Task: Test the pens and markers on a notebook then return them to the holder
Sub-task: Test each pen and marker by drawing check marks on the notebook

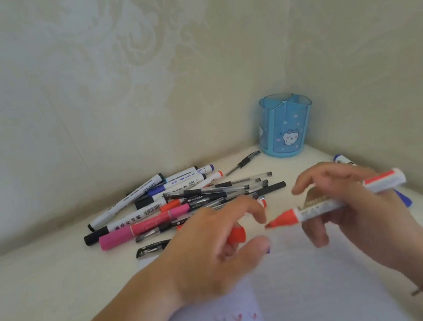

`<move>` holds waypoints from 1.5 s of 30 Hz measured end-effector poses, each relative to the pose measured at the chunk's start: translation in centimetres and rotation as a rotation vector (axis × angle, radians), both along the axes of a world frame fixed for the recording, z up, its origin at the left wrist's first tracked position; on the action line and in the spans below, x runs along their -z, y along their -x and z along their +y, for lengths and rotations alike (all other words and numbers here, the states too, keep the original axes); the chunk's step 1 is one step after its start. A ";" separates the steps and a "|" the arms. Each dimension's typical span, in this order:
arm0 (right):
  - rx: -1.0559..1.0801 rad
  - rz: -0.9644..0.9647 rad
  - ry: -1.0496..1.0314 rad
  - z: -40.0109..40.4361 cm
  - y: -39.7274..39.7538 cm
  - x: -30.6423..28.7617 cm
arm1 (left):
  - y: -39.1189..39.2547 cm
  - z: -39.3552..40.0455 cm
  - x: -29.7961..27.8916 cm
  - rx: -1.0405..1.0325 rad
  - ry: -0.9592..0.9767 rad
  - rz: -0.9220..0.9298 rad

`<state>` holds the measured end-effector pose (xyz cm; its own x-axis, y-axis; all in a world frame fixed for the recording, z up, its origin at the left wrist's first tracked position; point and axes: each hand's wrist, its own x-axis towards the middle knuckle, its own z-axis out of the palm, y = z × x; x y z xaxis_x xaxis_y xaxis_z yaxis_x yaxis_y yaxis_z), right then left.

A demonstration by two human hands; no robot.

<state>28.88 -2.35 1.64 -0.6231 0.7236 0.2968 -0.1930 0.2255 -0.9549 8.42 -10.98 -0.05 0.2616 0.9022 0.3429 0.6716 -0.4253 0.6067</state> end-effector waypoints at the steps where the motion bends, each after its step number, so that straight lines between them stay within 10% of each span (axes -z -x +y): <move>1: 0.007 -0.017 0.034 0.3 -0.1 0.0 | 0.3 0.0 0.1 -0.016 -0.005 -0.017; 32: 0.356 -0.451 -0.103 1.2 0.9 2.3 | 0.1 0.9 0.7 -0.190 -0.001 0.041; 45: 0.090 0.049 0.112 0.2 0.6 1.8 | 0.2 1.0 0.8 -0.167 -0.097 -0.077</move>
<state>28.25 -2.15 -0.21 -0.5411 0.8062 0.2391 -0.2236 0.1362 -0.9651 8.19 -9.99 -0.81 0.0804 0.8928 0.4431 0.6909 -0.3703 0.6208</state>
